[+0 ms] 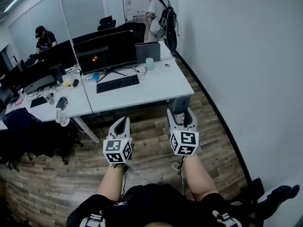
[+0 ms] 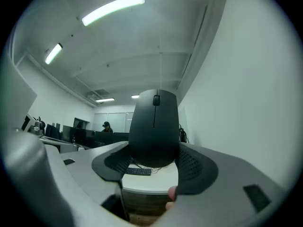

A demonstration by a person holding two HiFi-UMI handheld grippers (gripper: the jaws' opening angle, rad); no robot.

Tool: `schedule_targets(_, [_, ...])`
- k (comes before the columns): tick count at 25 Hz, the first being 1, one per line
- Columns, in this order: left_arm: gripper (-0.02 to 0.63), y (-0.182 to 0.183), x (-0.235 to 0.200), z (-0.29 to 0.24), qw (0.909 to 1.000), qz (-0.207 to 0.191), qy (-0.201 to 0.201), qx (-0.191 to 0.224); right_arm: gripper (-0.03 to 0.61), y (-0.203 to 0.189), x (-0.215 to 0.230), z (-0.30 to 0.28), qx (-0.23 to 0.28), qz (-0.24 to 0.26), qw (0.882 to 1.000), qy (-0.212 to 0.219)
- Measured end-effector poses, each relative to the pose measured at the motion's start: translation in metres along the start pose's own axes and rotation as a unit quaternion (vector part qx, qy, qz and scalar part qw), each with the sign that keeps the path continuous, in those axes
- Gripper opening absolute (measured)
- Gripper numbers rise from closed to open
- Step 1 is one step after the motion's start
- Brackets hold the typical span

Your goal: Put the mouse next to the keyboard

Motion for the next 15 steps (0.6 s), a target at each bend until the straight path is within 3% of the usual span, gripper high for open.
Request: schedule_targets(15, [0.012, -0.009, -0.086, -0.009, 0.9997, 0.022, -0.005, 0.002, 0.305, -0.017, -0.061, -0.055, -0.009, -0.010, 1.000, 0.008])
Point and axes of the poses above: the fingertips, and each gripper's own axes: z backward along the fingers, x to its right, y out of its top, the point moved 10 cm from there along z, backward along the fingers, and after that the axes turned 10 degrees about -y, right-handed, at the moved point
